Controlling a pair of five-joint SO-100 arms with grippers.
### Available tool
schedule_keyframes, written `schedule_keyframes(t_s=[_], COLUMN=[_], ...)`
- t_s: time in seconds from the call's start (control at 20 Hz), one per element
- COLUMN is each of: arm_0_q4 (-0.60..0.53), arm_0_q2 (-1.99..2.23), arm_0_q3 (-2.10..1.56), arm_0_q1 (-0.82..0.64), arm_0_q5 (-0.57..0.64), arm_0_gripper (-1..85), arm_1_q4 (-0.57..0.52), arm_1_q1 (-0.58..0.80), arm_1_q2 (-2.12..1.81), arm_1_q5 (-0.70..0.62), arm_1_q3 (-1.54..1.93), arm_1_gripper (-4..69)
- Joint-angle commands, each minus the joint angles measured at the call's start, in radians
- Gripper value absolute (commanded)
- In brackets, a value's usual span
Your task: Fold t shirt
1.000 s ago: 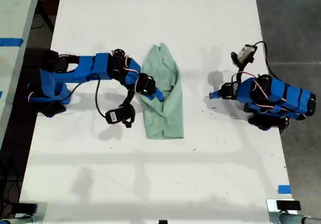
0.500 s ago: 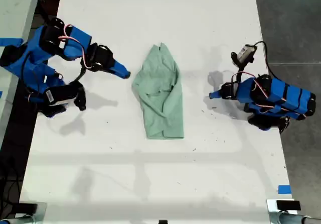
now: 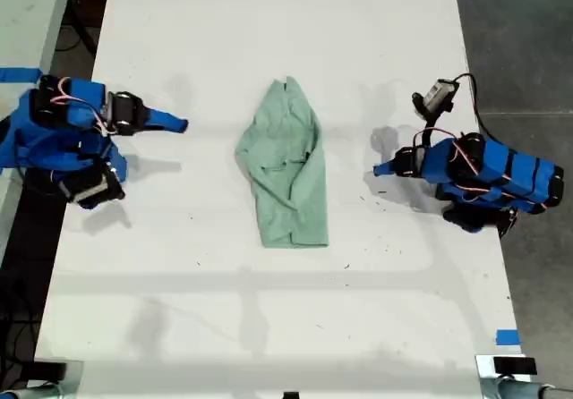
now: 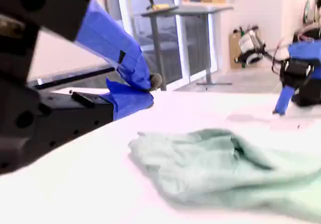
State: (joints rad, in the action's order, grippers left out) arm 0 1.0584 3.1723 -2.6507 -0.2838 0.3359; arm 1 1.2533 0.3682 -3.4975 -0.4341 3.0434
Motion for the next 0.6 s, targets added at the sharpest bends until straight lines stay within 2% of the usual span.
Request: schedule_keyframes(t_s=[0.0, 0.1, 0.3, 0.55], arm_0_q4=[-0.097, 0.020, 0.038, 0.035], arm_0_q2=[0.235, 0.433, 0.431, 0.431], arm_0_q3=[-0.258, -0.416, -0.462, -0.460], arm_0_q1=[-0.041, -0.123, -0.170, -0.150], arm_0_q5=[0.052, 0.046, 0.012, 0.026], arm_0_gripper=[-0.2, -0.2, -0.2, -0.2], arm_1_q4=[-0.035, -0.037, -0.041, -0.037], arm_1_q1=[0.011, 0.012, 0.008, 0.005], arm_1_q2=[-0.009, -0.009, -0.009, -0.009], arm_1_q5=[-0.002, -0.003, -0.005, 0.002], arm_1_q3=[0.046, 0.048, 0.048, 0.046], arm_1_gripper=[1.3, 1.3, 1.3, 1.3])
